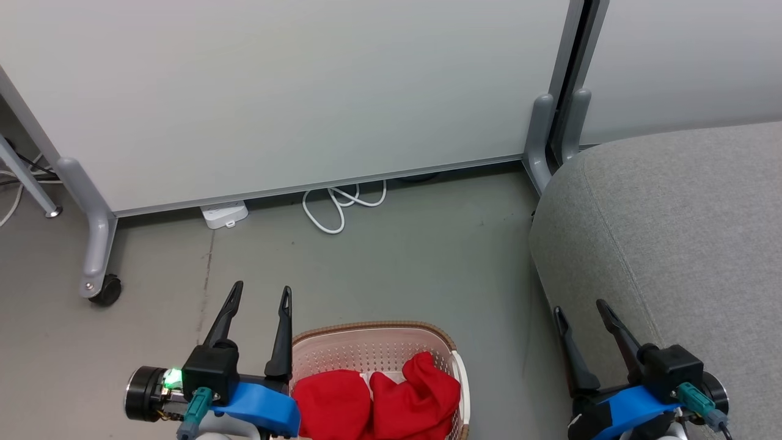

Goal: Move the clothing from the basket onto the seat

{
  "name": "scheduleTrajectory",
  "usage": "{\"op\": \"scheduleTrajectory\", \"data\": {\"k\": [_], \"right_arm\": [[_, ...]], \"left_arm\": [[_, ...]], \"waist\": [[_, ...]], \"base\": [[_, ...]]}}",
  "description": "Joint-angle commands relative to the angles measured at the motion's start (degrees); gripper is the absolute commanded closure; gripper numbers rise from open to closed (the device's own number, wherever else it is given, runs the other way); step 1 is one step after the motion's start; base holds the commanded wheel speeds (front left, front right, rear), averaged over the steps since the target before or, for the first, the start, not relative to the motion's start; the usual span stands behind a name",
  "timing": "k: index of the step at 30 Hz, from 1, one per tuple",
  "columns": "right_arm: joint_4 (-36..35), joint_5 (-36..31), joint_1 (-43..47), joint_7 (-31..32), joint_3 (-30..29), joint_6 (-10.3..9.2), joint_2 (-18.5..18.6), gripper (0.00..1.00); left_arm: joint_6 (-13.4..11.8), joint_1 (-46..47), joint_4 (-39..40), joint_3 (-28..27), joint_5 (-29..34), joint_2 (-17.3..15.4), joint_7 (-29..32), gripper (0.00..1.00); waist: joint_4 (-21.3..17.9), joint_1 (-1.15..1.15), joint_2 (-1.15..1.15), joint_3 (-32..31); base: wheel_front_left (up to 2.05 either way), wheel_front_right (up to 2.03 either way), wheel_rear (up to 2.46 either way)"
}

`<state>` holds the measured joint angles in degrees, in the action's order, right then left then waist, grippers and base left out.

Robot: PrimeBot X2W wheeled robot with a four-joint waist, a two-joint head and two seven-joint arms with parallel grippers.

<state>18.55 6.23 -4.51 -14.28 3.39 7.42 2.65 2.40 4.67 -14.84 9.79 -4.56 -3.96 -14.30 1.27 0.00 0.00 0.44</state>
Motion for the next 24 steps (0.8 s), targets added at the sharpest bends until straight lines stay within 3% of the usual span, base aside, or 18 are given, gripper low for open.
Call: {"op": "scheduleTrajectory", "data": {"k": [1,21,24], "right_arm": [[0.11,-0.86,-0.77,-0.49,0.19,0.12,0.38,0.0],[0.55,-2.72,-0.24,-1.02,0.43,0.08,0.38,0.0],[0.63,-2.84,-0.58,-1.02,0.43,0.08,0.38,0.0]], "left_arm": [[0.15,0.68,-0.08,0.1,1.07,-0.08,-0.46,0.0],[0.5,0.06,-0.91,-0.18,3.67,0.22,-0.99,0.0],[1.47,1.24,-1.77,0.94,4.18,-0.27,-0.98,0.0]], "waist": [[0.03,0.0,0.0,-0.02],[0.08,0.0,0.0,-0.38],[0.03,0.0,0.0,-0.18]], "base": [[0.0,0.0,0.0],[0.0,0.0,0.0],[0.0,0.0,0.0]]}}
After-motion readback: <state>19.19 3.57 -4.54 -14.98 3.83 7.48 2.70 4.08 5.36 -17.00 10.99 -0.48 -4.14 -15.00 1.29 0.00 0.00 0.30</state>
